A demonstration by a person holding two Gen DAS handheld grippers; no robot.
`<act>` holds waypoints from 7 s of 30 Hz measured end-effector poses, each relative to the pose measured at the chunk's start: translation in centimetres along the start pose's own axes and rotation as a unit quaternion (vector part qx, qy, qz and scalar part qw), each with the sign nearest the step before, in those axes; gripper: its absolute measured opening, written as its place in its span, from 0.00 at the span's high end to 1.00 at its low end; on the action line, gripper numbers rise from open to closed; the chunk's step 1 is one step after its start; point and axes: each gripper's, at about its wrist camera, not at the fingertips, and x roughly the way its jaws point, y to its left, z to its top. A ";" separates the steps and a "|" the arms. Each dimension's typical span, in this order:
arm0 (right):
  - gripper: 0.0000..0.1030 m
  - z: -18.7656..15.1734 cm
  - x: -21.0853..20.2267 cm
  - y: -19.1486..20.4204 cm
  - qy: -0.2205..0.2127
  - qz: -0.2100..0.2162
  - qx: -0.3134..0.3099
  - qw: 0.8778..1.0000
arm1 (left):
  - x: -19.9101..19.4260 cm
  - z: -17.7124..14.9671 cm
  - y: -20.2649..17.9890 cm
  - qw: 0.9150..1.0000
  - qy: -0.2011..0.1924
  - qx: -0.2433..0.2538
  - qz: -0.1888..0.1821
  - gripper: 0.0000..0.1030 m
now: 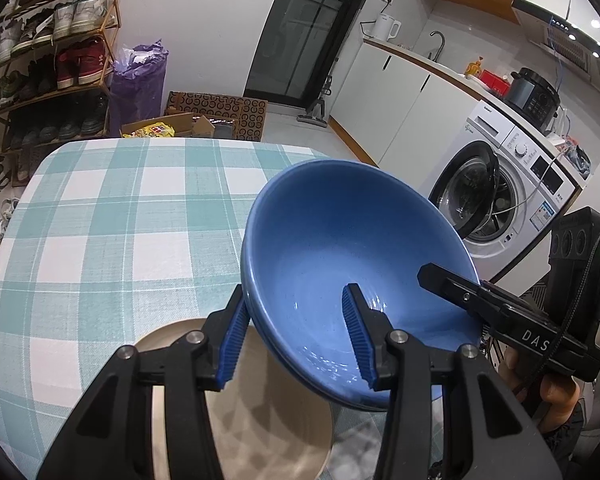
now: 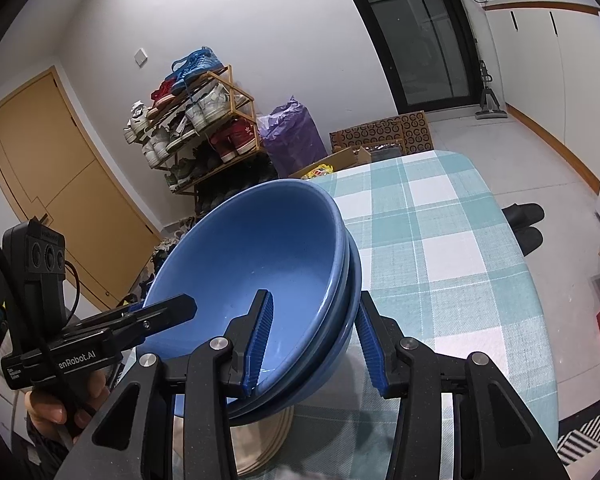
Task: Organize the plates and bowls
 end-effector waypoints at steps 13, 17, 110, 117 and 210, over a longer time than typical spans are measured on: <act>0.58 -1.1 -0.5 2.5 0.003 0.008 -0.013 1.000 | -2.4 -1.1 1.0 1.000 -0.013 -0.007 0.011 0.55; 0.58 -1.4 -0.4 3.3 0.004 0.012 -0.018 1.000 | -3.1 -1.6 1.5 1.000 -0.016 -0.008 0.016 0.55; 0.55 -5.9 7.4 8.0 0.064 0.051 -0.059 0.995 | -3.8 -6.6 8.7 0.996 -0.021 -0.028 0.085 0.48; 0.33 -5.9 6.3 7.7 0.053 0.048 -0.074 0.995 | -5.2 -6.9 9.1 0.993 -0.046 -0.024 0.103 0.22; 0.01 -17.1 -4.3 7.5 -0.099 0.048 -0.181 0.977 | -13.2 -17.7 5.2 0.961 -0.199 0.068 0.177 0.00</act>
